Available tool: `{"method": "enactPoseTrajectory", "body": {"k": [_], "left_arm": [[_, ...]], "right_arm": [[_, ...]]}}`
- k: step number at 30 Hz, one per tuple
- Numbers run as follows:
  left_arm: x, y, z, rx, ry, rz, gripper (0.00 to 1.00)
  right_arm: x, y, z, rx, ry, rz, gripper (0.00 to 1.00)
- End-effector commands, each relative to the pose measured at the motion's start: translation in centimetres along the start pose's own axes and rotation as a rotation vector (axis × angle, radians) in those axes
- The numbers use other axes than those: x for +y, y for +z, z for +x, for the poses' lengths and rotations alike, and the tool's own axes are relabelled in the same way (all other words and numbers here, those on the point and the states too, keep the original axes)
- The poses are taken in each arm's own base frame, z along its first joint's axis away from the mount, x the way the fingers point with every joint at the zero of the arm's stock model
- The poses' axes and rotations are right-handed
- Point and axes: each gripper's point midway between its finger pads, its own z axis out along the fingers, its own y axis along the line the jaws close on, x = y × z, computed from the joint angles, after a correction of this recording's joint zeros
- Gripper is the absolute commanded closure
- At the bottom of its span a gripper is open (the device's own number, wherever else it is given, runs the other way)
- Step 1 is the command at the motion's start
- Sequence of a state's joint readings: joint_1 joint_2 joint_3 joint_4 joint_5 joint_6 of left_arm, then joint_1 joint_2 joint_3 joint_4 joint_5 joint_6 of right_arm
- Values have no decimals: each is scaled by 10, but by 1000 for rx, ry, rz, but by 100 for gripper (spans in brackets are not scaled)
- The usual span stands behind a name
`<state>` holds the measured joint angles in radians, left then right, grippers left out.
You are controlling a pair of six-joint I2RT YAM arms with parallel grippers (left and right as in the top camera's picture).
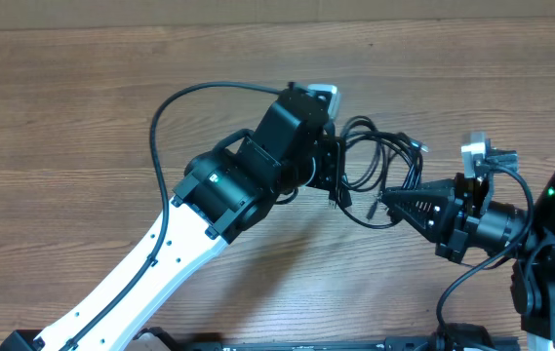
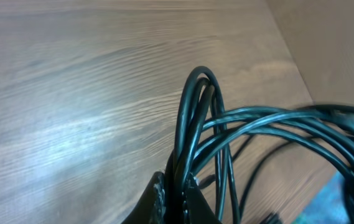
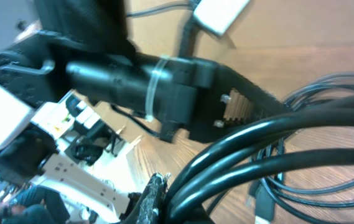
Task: Untangle cables
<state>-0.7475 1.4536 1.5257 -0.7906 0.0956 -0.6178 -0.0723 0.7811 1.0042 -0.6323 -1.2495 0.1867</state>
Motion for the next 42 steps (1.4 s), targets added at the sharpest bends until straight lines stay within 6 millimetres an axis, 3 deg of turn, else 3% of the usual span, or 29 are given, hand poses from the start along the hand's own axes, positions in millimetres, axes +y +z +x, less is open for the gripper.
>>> {"method": "enactPoseTrajectory", "body": {"k": [1,10,18,33,36,42], "left_arm": [[40,-8,-18,-111,-310,-173,96],[68,-14,5,-98,-752,-293,96],[69,-14,16,-53,-781,-305,96],[95,-27,11,8,-374,-362,96],[90,-26,12,43,-247,-329,96],[63,-20,18,131,5,-169,96]], "right_arm": [[33,-4,1,24,-78,-159,96],[34,-4,-1,21,-96,-165,96],[16,-2,-8,-11,-60,-58,96],[-47,-12,-30,-179,228,298,96],[-55,-14,-29,-189,244,339,77],[-79,-24,-17,-201,322,480,59]]}}
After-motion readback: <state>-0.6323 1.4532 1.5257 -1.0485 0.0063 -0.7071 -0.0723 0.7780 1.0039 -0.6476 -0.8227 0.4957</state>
